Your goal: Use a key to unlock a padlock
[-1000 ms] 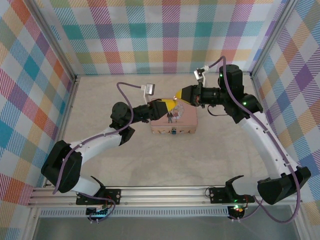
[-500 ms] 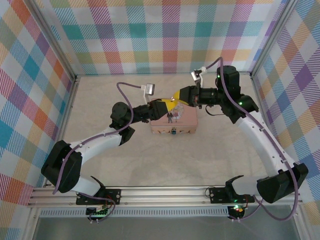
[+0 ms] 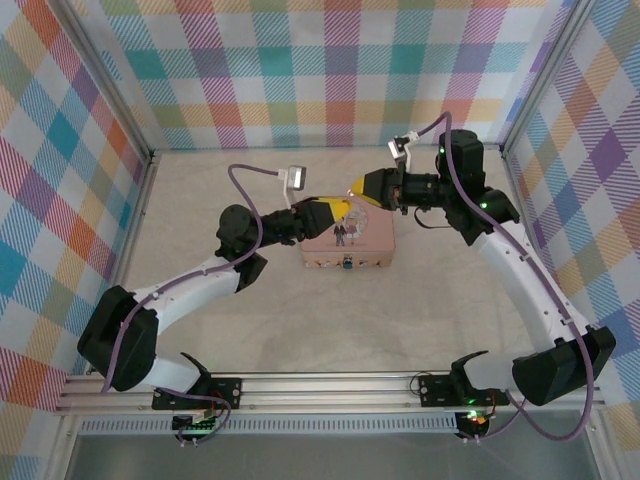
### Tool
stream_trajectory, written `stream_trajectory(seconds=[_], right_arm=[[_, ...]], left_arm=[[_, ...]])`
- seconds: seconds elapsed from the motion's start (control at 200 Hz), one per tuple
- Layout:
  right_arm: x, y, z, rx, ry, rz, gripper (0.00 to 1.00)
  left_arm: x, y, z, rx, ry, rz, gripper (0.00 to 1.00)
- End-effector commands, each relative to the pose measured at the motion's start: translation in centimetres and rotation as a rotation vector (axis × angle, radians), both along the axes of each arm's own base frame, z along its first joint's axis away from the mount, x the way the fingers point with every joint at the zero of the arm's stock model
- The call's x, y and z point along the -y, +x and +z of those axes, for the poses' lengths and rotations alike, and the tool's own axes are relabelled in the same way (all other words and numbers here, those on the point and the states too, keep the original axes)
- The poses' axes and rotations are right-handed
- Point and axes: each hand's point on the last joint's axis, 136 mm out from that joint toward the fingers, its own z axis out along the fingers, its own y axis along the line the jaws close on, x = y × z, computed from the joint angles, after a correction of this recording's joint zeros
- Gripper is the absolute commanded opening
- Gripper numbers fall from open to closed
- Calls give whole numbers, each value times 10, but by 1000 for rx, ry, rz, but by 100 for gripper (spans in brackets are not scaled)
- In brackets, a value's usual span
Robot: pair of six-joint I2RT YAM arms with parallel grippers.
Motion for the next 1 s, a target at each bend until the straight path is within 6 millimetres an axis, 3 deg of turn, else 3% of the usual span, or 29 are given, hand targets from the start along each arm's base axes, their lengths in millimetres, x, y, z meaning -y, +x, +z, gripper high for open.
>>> stream_trajectory(seconds=[0.0,0.245,0.615,0.85,0.995], right_arm=[[2,-2,7,40,9,1,0],[5,-3,8,51,7,-8,0],[10,-4,14,68,13,-21,0],[10,-5,12,64,16,-19,0],[13,-7,9,71,4,-22,0]], left_arm=[[-3,-6,6,34,-7,4,36],[-2,-3,0,14,10,12,24],[-2,-2,-8,-1,36,24,17],[-2,-2,-11,-3,43,27,0],[-2,-1,-13,-5,72,36,0]])
